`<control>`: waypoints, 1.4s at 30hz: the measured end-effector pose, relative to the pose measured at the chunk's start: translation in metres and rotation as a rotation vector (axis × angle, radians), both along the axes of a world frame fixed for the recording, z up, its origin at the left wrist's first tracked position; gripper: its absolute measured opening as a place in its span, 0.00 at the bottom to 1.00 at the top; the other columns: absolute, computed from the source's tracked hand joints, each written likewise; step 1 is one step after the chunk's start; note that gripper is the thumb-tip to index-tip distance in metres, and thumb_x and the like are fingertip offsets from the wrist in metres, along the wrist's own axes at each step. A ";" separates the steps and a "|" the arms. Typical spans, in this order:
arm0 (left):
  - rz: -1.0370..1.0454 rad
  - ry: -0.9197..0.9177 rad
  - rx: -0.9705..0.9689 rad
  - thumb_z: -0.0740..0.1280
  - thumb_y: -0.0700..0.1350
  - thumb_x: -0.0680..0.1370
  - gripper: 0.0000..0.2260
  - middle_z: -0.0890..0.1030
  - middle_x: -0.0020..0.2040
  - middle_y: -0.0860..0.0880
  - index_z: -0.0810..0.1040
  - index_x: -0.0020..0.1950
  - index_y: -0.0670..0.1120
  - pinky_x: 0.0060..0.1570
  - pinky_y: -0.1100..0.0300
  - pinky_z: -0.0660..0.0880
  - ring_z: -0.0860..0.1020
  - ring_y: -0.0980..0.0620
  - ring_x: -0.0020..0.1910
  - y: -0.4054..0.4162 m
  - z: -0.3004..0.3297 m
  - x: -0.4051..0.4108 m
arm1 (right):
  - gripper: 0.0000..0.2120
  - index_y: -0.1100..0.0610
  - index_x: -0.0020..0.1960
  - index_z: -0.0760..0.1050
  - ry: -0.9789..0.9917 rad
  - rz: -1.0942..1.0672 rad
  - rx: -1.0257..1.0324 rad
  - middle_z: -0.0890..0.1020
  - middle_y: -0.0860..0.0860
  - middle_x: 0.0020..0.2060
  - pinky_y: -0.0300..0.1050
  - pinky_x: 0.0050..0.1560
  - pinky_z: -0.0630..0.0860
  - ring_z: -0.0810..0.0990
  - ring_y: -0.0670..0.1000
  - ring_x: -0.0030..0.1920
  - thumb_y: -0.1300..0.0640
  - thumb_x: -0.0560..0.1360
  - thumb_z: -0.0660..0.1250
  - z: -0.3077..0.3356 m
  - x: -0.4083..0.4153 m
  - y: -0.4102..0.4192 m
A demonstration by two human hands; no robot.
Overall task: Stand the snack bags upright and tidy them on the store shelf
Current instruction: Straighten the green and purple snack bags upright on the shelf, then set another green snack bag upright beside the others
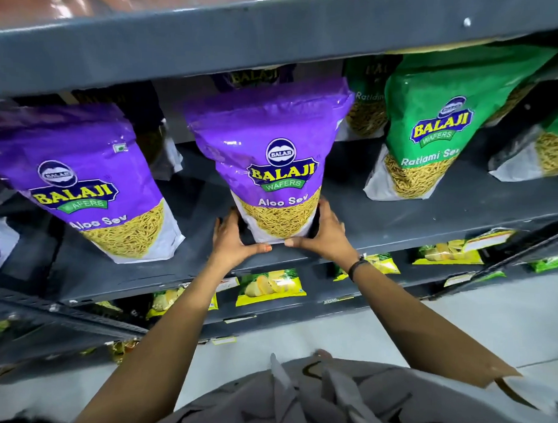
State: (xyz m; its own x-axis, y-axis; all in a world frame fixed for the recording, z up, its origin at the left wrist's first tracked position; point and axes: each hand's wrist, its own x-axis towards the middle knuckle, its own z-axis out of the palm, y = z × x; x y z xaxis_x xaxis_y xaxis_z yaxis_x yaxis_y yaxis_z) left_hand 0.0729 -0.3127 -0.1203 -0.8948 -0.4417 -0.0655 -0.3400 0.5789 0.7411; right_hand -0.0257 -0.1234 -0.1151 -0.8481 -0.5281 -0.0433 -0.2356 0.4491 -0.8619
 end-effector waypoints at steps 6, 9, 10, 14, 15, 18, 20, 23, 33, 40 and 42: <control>0.313 0.400 0.128 0.76 0.53 0.63 0.21 0.75 0.47 0.49 0.71 0.49 0.48 0.56 0.52 0.72 0.76 0.49 0.48 -0.001 0.003 0.040 | 0.47 0.51 0.71 0.58 -0.065 -0.420 -0.434 0.67 0.52 0.67 0.44 0.68 0.67 0.67 0.45 0.68 0.47 0.59 0.78 0.001 0.010 0.048; 0.280 0.488 -0.141 0.67 0.56 0.69 0.12 0.73 0.36 0.48 0.70 0.39 0.50 0.45 0.56 0.69 0.72 0.50 0.39 0.034 0.020 0.055 | 0.45 0.54 0.70 0.59 0.028 -0.679 -0.490 0.66 0.53 0.66 0.52 0.71 0.66 0.67 0.49 0.68 0.51 0.60 0.80 0.001 -0.009 0.092; 0.144 0.511 -0.200 0.67 0.55 0.71 0.10 0.73 0.35 0.49 0.69 0.38 0.51 0.43 0.59 0.68 0.70 0.53 0.38 0.055 0.024 0.052 | 0.46 0.53 0.70 0.59 0.046 -0.722 -0.504 0.65 0.55 0.67 0.54 0.72 0.65 0.66 0.50 0.69 0.49 0.59 0.79 -0.001 -0.021 0.107; -0.338 0.472 -0.237 0.67 0.55 0.74 0.10 0.81 0.43 0.48 0.77 0.47 0.49 0.51 0.64 0.71 0.76 0.53 0.45 0.139 0.020 -0.003 | 0.50 0.51 0.73 0.54 0.019 -0.637 -0.407 0.59 0.54 0.73 0.53 0.76 0.60 0.61 0.49 0.73 0.50 0.60 0.80 -0.005 -0.073 0.158; -0.337 0.420 -0.188 0.68 0.54 0.73 0.14 0.81 0.50 0.48 0.77 0.54 0.49 0.56 0.64 0.70 0.77 0.52 0.51 0.154 0.018 -0.028 | 0.51 0.52 0.74 0.53 0.013 -0.574 -0.362 0.58 0.54 0.74 0.52 0.76 0.59 0.59 0.49 0.74 0.51 0.60 0.80 -0.004 -0.088 0.168; -0.231 0.247 0.078 0.74 0.49 0.68 0.36 0.68 0.71 0.47 0.62 0.72 0.45 0.68 0.55 0.66 0.69 0.48 0.68 0.180 0.013 -0.104 | 0.51 0.56 0.73 0.52 -0.009 -0.305 -0.259 0.65 0.46 0.71 0.42 0.73 0.63 0.65 0.41 0.70 0.58 0.60 0.80 0.004 -0.129 0.184; -0.156 0.178 0.217 0.77 0.46 0.63 0.47 0.60 0.75 0.46 0.53 0.75 0.43 0.72 0.50 0.62 0.63 0.46 0.73 0.185 0.013 -0.145 | 0.49 0.53 0.71 0.55 -0.082 -0.141 -0.145 0.71 0.40 0.63 0.39 0.68 0.69 0.72 0.39 0.62 0.56 0.59 0.81 0.009 -0.150 0.189; -0.114 0.103 0.277 0.77 0.53 0.57 0.50 0.67 0.72 0.45 0.57 0.74 0.46 0.69 0.50 0.67 0.68 0.46 0.70 0.187 0.006 -0.175 | 0.44 0.44 0.62 0.60 -0.149 -0.076 -0.025 0.74 0.45 0.62 0.58 0.67 0.71 0.73 0.51 0.65 0.41 0.53 0.80 0.011 -0.169 0.194; 0.038 0.171 0.247 0.75 0.61 0.54 0.43 0.77 0.64 0.49 0.64 0.65 0.52 0.61 0.44 0.74 0.74 0.48 0.65 0.230 -0.009 -0.154 | 0.41 0.54 0.66 0.60 -0.125 0.054 0.019 0.74 0.53 0.66 0.59 0.66 0.71 0.73 0.56 0.66 0.52 0.61 0.80 0.010 -0.164 0.226; 0.039 0.165 0.238 0.74 0.60 0.55 0.43 0.76 0.63 0.51 0.63 0.66 0.50 0.64 0.50 0.72 0.73 0.49 0.65 0.239 -0.004 -0.148 | 0.41 0.52 0.65 0.60 -0.105 0.072 0.008 0.75 0.51 0.65 0.59 0.66 0.70 0.73 0.54 0.65 0.48 0.60 0.79 0.007 -0.161 0.233; 0.040 0.209 0.229 0.74 0.60 0.56 0.43 0.74 0.62 0.51 0.64 0.66 0.47 0.63 0.53 0.71 0.73 0.50 0.64 0.243 -0.003 -0.143 | 0.45 0.47 0.68 0.58 -0.108 0.099 -0.040 0.71 0.48 0.68 0.54 0.70 0.68 0.70 0.50 0.68 0.44 0.58 0.78 0.006 -0.159 0.236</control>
State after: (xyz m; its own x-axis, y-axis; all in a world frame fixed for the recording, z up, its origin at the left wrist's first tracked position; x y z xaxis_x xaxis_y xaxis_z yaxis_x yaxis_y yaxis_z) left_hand -0.0706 -0.0701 -0.1230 -0.8813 -0.4722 0.0163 -0.1859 0.3782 0.9069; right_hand -0.1846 0.1130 -0.1087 -0.7831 -0.6123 -0.1085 -0.1822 0.3928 -0.9014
